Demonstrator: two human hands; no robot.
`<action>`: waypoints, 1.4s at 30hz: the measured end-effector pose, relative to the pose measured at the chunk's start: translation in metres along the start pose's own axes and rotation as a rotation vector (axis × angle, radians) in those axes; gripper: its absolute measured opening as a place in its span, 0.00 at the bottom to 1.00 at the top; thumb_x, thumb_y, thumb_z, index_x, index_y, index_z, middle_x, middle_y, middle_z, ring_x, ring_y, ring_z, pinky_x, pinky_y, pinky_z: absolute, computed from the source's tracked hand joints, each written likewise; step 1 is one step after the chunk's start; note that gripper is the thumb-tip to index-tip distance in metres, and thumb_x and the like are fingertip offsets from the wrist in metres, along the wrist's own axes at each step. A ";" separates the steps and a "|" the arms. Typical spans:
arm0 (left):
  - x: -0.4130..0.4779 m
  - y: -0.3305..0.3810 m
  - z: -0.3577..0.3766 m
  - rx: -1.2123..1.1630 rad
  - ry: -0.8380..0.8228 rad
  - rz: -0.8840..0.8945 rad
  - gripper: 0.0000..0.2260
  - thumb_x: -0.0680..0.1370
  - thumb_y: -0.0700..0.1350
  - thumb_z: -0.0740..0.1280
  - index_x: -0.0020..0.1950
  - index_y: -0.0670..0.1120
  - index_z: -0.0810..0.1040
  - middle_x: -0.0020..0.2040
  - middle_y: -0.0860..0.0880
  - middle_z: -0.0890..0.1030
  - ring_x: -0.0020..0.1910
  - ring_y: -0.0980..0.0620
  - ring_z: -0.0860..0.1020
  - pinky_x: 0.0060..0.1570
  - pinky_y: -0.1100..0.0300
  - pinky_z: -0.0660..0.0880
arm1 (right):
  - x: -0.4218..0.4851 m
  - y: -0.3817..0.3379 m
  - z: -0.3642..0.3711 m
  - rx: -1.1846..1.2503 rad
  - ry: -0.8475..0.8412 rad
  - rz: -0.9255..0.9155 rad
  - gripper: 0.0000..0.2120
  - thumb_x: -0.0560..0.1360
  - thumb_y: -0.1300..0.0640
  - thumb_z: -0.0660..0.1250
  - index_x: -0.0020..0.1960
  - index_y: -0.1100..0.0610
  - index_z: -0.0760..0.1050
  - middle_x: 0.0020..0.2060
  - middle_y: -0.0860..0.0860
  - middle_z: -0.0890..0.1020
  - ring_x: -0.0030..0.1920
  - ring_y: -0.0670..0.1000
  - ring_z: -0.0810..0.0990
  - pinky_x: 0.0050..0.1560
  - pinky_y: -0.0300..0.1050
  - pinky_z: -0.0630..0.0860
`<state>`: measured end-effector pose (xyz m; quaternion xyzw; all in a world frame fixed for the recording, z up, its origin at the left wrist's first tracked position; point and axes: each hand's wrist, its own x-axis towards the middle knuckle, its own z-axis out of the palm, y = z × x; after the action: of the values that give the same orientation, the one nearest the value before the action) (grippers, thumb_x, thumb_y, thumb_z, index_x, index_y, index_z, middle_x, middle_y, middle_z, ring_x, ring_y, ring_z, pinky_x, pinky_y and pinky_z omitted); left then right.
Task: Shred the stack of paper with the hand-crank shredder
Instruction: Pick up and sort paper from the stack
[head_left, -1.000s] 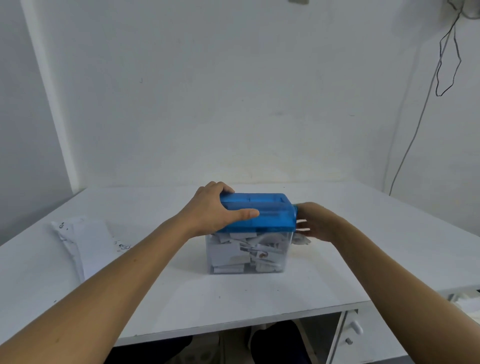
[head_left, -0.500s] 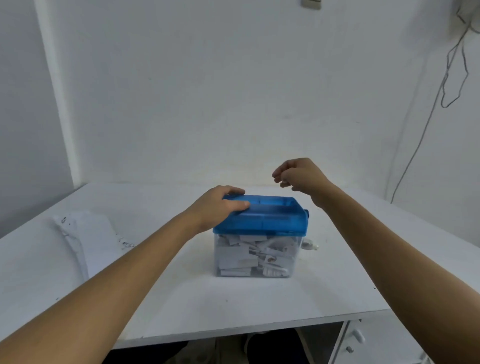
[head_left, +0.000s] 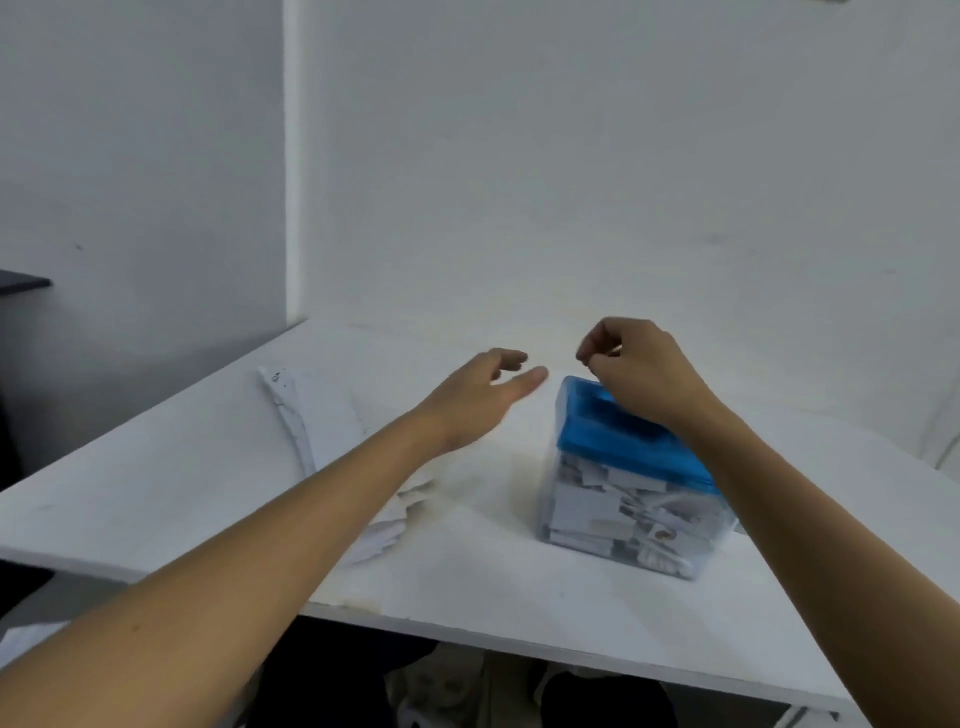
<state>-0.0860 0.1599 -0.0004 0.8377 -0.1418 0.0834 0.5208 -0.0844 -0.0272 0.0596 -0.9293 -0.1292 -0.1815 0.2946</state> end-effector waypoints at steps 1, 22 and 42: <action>-0.004 -0.008 -0.013 0.000 0.054 -0.001 0.23 0.82 0.58 0.63 0.74 0.50 0.71 0.70 0.54 0.75 0.69 0.55 0.72 0.64 0.61 0.67 | -0.002 -0.013 0.007 0.031 0.011 -0.039 0.11 0.76 0.65 0.61 0.47 0.54 0.79 0.44 0.51 0.83 0.45 0.52 0.82 0.44 0.46 0.79; -0.072 -0.147 -0.102 0.561 0.386 -0.336 0.03 0.78 0.50 0.67 0.50 0.54 0.76 0.52 0.54 0.78 0.56 0.49 0.75 0.57 0.50 0.72 | -0.029 -0.069 0.209 0.026 -0.413 0.074 0.36 0.69 0.36 0.74 0.70 0.55 0.71 0.65 0.49 0.78 0.64 0.53 0.76 0.62 0.48 0.74; -0.068 -0.155 -0.102 0.606 0.356 -0.294 0.10 0.80 0.51 0.64 0.61 0.59 0.77 0.51 0.55 0.75 0.56 0.50 0.71 0.56 0.52 0.69 | -0.040 -0.058 0.217 0.056 -0.287 0.075 0.24 0.78 0.48 0.61 0.72 0.54 0.70 0.70 0.49 0.73 0.71 0.56 0.63 0.67 0.51 0.60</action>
<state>-0.0995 0.3265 -0.1062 0.9376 0.1034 0.1901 0.2723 -0.0835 0.1421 -0.0928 -0.9414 -0.1399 -0.0319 0.3054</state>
